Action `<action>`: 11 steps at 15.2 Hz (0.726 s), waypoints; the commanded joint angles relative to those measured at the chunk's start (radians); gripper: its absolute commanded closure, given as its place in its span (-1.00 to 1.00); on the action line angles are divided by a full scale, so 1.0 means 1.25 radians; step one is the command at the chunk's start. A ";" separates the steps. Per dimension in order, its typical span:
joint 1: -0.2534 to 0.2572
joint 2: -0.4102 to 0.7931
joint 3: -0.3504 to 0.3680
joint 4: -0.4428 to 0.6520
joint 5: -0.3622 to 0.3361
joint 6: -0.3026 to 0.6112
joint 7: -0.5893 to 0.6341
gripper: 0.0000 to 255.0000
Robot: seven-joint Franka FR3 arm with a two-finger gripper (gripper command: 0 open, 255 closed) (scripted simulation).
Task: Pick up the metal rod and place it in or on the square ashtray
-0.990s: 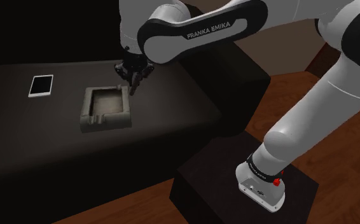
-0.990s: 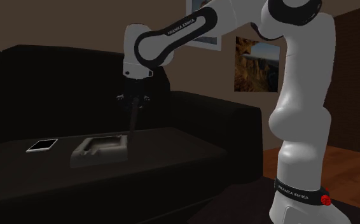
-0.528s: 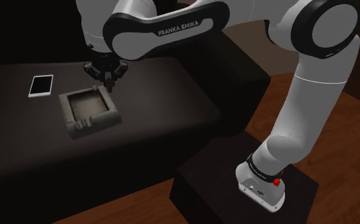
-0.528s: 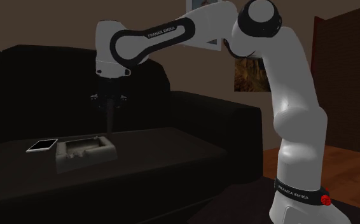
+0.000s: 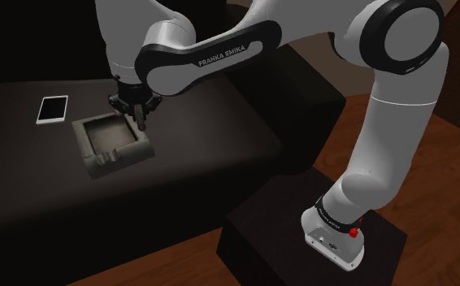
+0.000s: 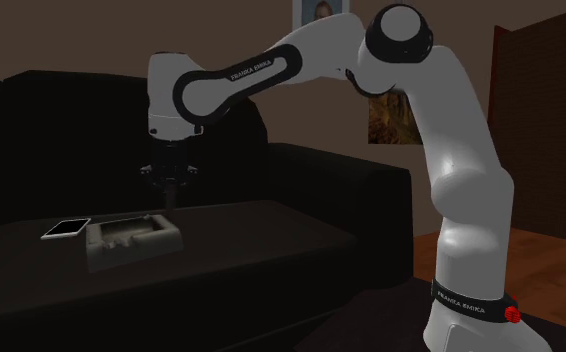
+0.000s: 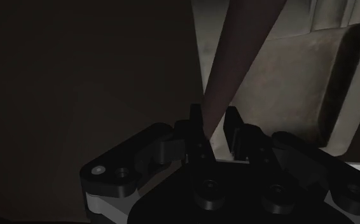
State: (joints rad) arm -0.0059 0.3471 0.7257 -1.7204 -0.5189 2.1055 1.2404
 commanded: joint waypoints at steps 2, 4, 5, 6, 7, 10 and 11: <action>0.004 0.012 -0.006 -0.016 -0.015 0.024 0.014 1.00; 0.006 0.021 -0.011 -0.027 -0.025 0.040 0.023 1.00; 0.007 0.025 -0.013 -0.032 -0.030 0.048 0.028 1.00; 0.009 0.029 -0.016 -0.037 -0.035 0.056 0.033 1.00; 0.009 0.031 -0.017 -0.040 -0.038 0.059 0.035 1.00; 0.009 0.031 -0.017 -0.040 -0.038 0.059 0.035 1.00; 0.009 0.031 -0.017 -0.040 -0.038 0.059 0.035 1.00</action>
State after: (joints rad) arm 0.0060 0.3861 0.7046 -1.7695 -0.5660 2.1787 1.2838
